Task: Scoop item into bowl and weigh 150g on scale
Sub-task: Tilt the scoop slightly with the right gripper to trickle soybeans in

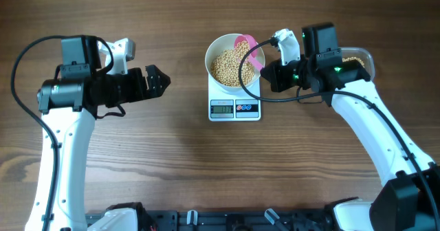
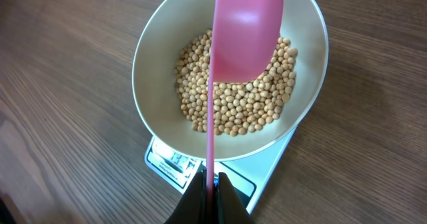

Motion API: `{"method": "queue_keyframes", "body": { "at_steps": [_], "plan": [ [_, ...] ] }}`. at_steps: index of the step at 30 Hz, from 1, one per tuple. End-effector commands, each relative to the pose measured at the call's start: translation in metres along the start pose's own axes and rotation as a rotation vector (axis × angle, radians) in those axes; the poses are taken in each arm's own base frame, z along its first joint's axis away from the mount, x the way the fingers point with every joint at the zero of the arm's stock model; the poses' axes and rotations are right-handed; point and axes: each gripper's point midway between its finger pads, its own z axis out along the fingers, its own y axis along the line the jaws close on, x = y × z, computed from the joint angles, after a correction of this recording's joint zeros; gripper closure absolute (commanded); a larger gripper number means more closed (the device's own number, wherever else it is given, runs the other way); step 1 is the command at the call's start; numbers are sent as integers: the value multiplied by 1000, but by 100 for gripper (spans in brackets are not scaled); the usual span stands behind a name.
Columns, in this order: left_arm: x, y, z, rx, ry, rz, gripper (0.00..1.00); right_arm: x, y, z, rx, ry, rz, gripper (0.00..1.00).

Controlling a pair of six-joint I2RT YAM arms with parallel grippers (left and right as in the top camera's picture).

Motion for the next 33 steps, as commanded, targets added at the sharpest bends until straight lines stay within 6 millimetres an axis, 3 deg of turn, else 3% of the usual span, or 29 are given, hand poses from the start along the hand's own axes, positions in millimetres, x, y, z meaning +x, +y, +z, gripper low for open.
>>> {"method": "queue_keyframes", "body": {
  "at_steps": [1, 8, 21, 33],
  "plan": [
    [-5, -7, -4, 22, -15, 32, 0, -12, 12, -11, -30, -40, -16, 96],
    [-5, -7, -4, 22, -15, 32, 0, -11, 11, -11, -22, -36, -130, 96],
    [-5, -7, -4, 22, -15, 32, 0, -4, 12, 2, 160, 13, -258, 96],
    [-5, -7, -4, 22, -15, 32, 0, -3, 25, 2, 47, 3, -205, 96]
  ]
}}
